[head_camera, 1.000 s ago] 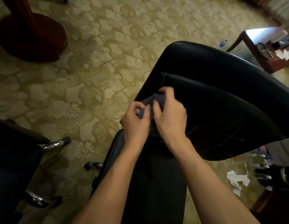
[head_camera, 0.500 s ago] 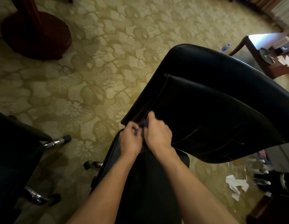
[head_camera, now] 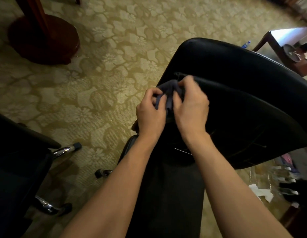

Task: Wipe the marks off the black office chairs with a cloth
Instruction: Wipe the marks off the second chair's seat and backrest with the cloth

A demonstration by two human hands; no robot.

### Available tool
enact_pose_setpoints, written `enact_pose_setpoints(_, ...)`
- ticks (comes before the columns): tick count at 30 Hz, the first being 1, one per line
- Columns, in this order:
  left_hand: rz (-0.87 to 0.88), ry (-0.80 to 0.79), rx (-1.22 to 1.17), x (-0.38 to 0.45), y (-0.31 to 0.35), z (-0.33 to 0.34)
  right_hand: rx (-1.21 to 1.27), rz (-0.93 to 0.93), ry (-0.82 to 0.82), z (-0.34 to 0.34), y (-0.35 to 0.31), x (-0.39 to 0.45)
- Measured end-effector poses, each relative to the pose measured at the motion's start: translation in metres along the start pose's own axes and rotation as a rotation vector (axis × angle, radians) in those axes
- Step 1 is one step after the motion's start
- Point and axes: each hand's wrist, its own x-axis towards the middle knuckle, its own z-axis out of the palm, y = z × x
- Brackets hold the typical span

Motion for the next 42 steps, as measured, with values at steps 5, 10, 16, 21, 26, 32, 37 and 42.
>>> enact_pose_setpoints(5, -0.124, -0.038, 0.202, -0.016, -0.034, -0.013, -0.165, -0.040, -0.312, 0.016, 0.002, -0.028)
enact_pose_setpoints(10, 0.011, 0.007, 0.028, -0.009, -0.001, -0.017, -0.033, -0.084, -0.019, -0.009, -0.004, -0.004)
enact_pose_setpoints(16, 0.171, 0.106, 0.032, 0.004, 0.015, -0.005, 0.011, -0.157, 0.153, -0.001, 0.003, 0.009)
enact_pose_setpoints(21, 0.085, 0.108, 0.118, -0.026, -0.036, -0.009, -0.144, -0.233, 0.004, 0.028, 0.021, -0.034)
enact_pose_setpoints(26, -0.139, -0.087, 0.211, -0.056, -0.087, -0.032, -0.169, -0.184, -0.242, 0.054, 0.029, -0.084)
enact_pose_setpoints(32, 0.018, -0.042, 0.123, -0.059, -0.066, -0.046, 0.166, -0.007, -0.098, 0.031, 0.018, -0.090)
enact_pose_setpoints(37, 0.180, 0.114, 0.134, -0.039, -0.033, -0.042, 0.271, 0.034, 0.080, 0.018, -0.006, -0.064)
enact_pose_setpoints(42, 0.072, 0.075, 0.166, -0.058, -0.065, -0.048, 0.231, 0.064, -0.100, 0.048, -0.002, -0.089)
